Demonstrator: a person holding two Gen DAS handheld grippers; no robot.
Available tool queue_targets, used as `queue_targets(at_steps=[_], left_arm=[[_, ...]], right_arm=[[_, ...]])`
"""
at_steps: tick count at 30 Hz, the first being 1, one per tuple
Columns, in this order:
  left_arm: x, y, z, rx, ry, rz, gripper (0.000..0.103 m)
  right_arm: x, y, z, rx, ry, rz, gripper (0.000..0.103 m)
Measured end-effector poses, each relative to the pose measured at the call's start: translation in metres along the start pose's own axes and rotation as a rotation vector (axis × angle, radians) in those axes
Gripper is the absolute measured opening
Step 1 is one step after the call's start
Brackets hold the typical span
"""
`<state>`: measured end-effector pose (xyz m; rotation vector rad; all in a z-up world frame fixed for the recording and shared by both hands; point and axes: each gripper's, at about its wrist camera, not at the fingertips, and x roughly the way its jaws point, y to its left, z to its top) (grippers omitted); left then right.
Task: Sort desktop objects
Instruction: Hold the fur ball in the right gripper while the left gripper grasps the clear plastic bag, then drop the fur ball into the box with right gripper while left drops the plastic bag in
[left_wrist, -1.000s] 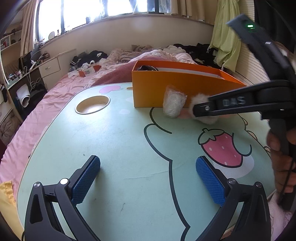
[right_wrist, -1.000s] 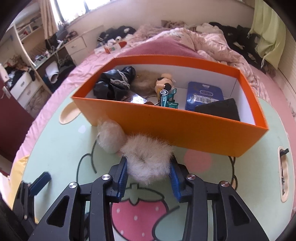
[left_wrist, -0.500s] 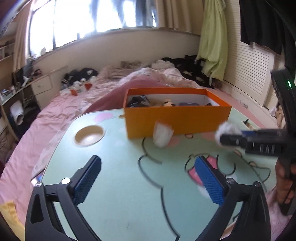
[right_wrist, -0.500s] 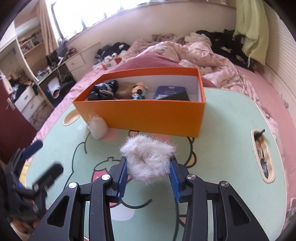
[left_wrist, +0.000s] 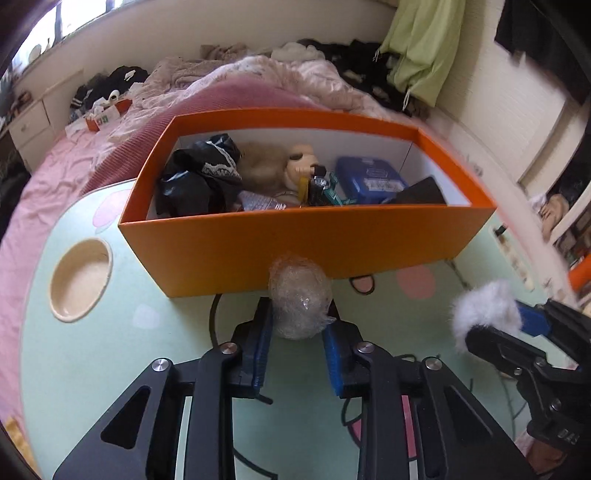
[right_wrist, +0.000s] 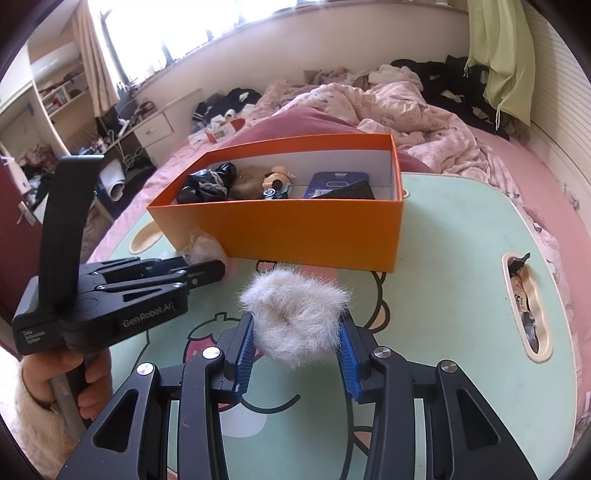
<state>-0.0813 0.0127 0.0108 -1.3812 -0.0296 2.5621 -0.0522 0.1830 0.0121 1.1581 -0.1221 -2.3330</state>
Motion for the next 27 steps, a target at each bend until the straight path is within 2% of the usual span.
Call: queue_targets(at_steps=[5, 8, 12, 17, 18, 19, 21, 24, 27], left_arm=[[-0.034, 0.004, -0.011, -0.022, -0.095, -0.028, 0.027], [-0.06, 0.003, -0.005, -0.027, -0.171, -0.045, 0.027], [-0.082, 0.003, 0.025, -0.02, -0.244, -0.043, 0.027], [-0.072, 0.008, 0.065, -0.034, -0.243, -0.029, 0.029], [-0.062, 0.01, 0.073, -0.047, -0.219, 0.004, 0.04], [-0.054, 0.012, 0.077, -0.065, -0.195, 0.042, 0.062], [-0.04, 0.016, 0.079, -0.085, -0.176, 0.08, 0.076], [-0.023, 0.022, 0.073, -0.114, -0.147, 0.103, 0.077], [-0.018, 0.026, 0.063, -0.146, -0.127, 0.069, 0.077]], right_arm=[[-0.007, -0.001, 0.002, -0.002, -0.021, -0.002, 0.039], [-0.014, 0.006, 0.01, -0.028, -0.056, 0.001, 0.039], [-0.02, 0.016, 0.035, -0.068, -0.115, -0.007, 0.039], [-0.006, 0.018, 0.074, -0.069, -0.151, -0.023, 0.039], [0.001, 0.017, 0.081, -0.061, -0.149, -0.023, 0.041], [0.007, 0.016, 0.085, -0.057, -0.145, -0.023, 0.042], [0.025, 0.014, 0.092, -0.049, -0.111, -0.04, 0.058], [0.043, 0.011, 0.092, -0.032, -0.066, -0.085, 0.064], [0.042, 0.012, 0.081, -0.033, -0.065, -0.072, 0.067]])
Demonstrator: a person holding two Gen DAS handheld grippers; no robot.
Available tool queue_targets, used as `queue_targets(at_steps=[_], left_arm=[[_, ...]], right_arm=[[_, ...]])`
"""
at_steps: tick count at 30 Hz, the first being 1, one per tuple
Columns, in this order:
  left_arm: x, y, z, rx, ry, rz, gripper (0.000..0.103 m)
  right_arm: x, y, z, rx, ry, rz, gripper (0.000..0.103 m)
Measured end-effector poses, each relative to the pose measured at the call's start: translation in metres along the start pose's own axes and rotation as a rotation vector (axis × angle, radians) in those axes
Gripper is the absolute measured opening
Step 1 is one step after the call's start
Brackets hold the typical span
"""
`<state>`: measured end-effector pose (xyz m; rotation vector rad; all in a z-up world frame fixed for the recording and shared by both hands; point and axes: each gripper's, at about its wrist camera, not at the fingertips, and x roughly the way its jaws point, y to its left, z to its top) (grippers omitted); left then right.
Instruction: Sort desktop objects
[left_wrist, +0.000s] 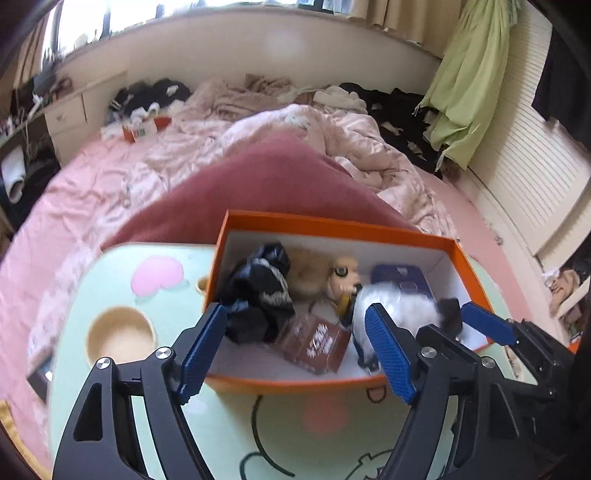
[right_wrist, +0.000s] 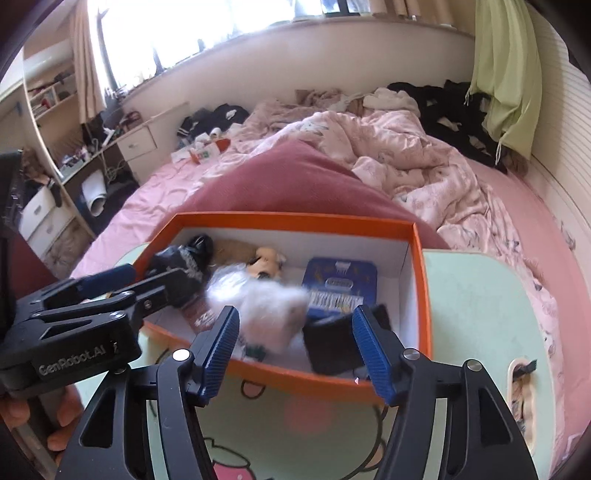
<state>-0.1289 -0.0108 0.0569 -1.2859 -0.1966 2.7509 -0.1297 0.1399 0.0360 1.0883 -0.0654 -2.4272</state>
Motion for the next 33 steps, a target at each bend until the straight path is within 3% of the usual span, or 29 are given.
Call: queue_targets(at_steps=[7, 10, 20, 24, 25, 27, 33], left_arm=[[-0.048, -0.008, -0.015, 0.036, -0.11, 0.028, 0.078], [-0.068, -0.009, -0.029, 0.054, -0.133, 0.047, 0.085], [-0.049, 0.008, -0.116, -0.019, 0.083, 0.069, 0.085], [-0.045, 0.003, -0.133, 0.02, 0.045, 0.177, 0.087], [-0.042, 0.0, -0.134, 0.045, 0.046, 0.186, 0.092], [-0.038, -0.004, -0.137, 0.079, 0.044, 0.174, 0.103], [-0.042, -0.001, -0.138, 0.064, 0.024, 0.181, 0.103]], right_arm=[[-0.034, 0.005, -0.012, -0.019, -0.063, -0.001, 0.075], [-0.049, 0.004, -0.021, -0.008, -0.067, 0.004, 0.083], [-0.048, -0.005, -0.086, 0.052, 0.132, 0.015, 0.085], [-0.044, 0.0, -0.099, 0.022, 0.156, -0.053, 0.089], [-0.041, 0.001, -0.102, 0.014, 0.175, -0.064, 0.09], [-0.036, 0.003, -0.106, -0.011, 0.189, -0.095, 0.102], [-0.028, 0.004, -0.108, -0.051, 0.185, -0.134, 0.103]])
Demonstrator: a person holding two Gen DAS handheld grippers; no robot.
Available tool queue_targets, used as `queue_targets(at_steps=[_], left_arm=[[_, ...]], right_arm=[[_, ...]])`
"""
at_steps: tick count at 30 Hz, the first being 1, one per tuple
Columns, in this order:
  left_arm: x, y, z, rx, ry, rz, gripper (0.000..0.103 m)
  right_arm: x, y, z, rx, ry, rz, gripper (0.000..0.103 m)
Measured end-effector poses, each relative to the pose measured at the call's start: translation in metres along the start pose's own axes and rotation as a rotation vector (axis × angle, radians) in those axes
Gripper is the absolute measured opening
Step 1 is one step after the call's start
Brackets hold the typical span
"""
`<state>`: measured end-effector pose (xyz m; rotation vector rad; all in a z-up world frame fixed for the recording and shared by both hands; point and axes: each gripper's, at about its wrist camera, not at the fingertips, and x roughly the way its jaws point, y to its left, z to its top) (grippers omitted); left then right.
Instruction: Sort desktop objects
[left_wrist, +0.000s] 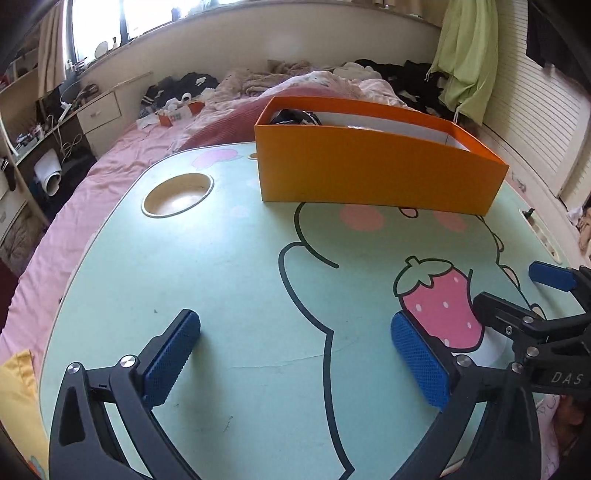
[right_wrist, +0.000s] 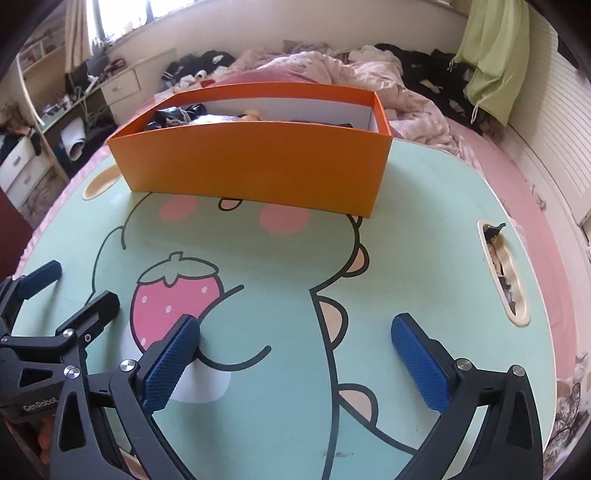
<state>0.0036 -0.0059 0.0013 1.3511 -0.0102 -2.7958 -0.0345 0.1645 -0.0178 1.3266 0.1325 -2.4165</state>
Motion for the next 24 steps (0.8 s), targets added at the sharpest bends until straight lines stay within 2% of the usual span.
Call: queue_targets(at_steps=[24], left_arm=[[-0.0021, -0.0006, -0.002, 0.017, -0.007, -0.022, 0.103]], right_arm=[[0.0004, -0.0006, -0.0004, -0.001, 0.0, 0.0, 0.103]])
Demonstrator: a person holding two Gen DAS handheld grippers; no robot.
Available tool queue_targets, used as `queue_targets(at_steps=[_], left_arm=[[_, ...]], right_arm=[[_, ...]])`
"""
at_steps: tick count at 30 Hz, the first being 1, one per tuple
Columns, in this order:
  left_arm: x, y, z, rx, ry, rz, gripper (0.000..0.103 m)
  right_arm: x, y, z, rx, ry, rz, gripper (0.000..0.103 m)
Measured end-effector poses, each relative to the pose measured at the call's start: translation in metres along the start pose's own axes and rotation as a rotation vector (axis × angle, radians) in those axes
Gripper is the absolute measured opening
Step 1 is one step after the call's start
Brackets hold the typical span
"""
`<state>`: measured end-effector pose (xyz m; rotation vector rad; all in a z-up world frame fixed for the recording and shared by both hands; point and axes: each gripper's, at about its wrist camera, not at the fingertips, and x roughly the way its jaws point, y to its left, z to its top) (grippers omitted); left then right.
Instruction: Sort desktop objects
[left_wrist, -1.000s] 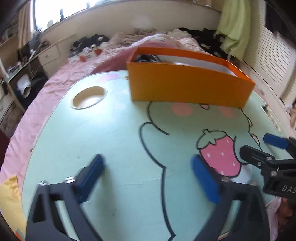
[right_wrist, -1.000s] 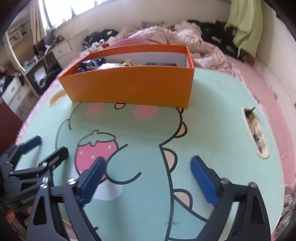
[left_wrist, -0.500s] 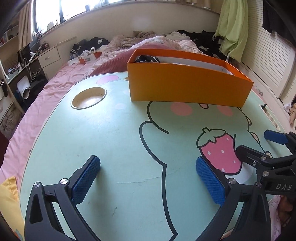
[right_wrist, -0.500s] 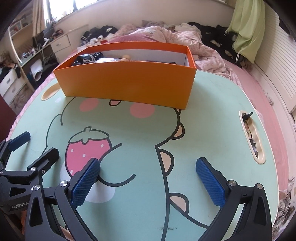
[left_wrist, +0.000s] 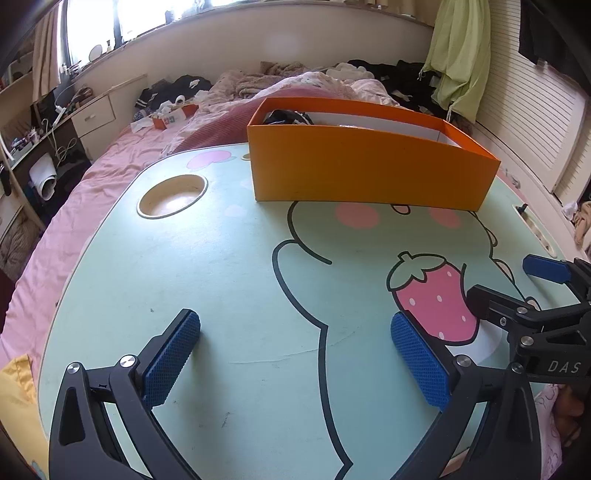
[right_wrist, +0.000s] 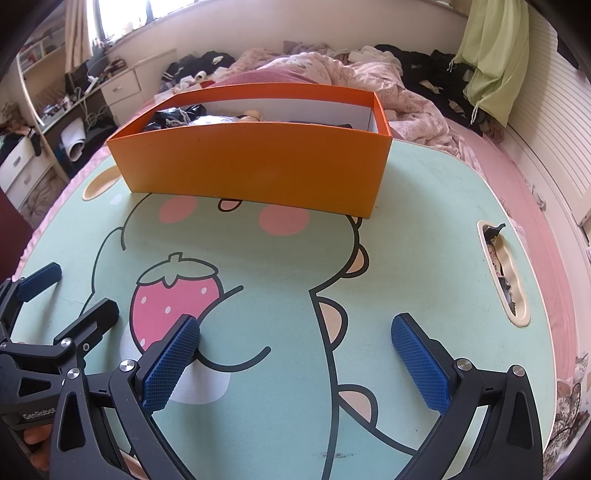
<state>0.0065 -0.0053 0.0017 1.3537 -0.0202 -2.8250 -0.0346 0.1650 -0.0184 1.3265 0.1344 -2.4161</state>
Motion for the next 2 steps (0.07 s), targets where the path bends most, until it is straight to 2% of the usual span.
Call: queue_targets(at_steps=[2], left_arm=[[0.0002, 0.0003, -0.0002, 0.0, 0.0, 0.0, 0.103]], right_arm=[[0.0, -0.0002, 0.0, 0.0, 0.0, 0.0, 0.103]])
